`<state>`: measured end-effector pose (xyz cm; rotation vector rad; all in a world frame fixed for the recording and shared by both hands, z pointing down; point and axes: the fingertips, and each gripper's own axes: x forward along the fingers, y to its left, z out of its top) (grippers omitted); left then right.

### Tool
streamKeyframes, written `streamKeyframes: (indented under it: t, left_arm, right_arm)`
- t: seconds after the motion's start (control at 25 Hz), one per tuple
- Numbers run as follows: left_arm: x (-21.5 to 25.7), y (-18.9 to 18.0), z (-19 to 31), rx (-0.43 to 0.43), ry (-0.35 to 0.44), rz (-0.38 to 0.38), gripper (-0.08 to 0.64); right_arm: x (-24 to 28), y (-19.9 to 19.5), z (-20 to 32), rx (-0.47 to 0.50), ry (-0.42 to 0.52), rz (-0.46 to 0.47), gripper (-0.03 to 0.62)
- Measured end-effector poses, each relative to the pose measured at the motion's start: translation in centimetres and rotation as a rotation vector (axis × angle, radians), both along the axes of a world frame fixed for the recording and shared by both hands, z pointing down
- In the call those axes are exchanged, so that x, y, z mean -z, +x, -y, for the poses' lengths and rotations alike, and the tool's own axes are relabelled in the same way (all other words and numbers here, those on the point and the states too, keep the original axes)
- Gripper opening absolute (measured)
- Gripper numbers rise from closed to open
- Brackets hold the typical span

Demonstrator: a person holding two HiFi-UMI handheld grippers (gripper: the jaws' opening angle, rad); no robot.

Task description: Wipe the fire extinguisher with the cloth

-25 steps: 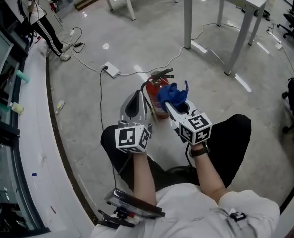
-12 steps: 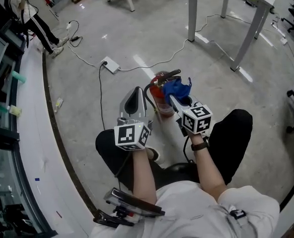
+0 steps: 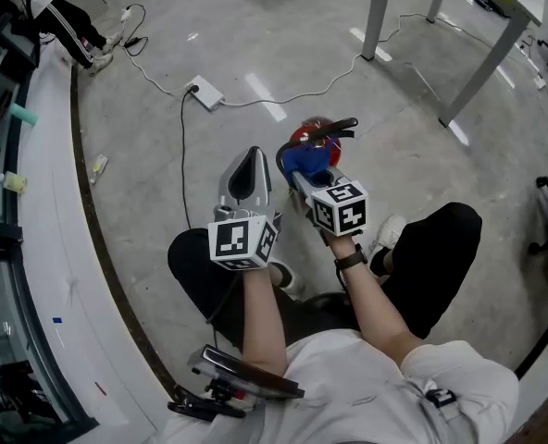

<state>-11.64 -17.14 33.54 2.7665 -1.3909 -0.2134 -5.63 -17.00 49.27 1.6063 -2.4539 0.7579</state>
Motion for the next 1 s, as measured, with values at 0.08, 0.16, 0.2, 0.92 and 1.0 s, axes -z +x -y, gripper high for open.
streamKeyframes:
  t: [0.08,0.16,0.2,0.92,1.0]
  left_arm:
    - [-0.8,-0.3,0.3,0.008,-0.016,-0.002,0.0]
    - [-1.6,-0.6,0.4,0.015,-0.033,-0.003,0.0]
    - [-2.0,-0.8,0.5,0.02,-0.04,-0.002,0.0]
    - [-7.9,-7.2,1.3,0.123,-0.169,0.074,0.0]
    - [-7.5,-7.1,1.5,0.123,-0.158,0.061,0.0]
  right_arm:
    - [-1.1,-1.9,0.5,0.038,0.011,-0.116,0.092]
    - [-4.4,-3.7,0.8,0.09,-0.049,-0.232,0.092]
    - [-7.1,-4.2,0.9,0.099,-0.1,-0.263,0.091]
    - [-41.0,0.3,-2.0,0.011,-0.711,-0.466,0.097]
    - [-39.2,-0.3,-1.9,0.038,-0.65,-0.433,0.098]
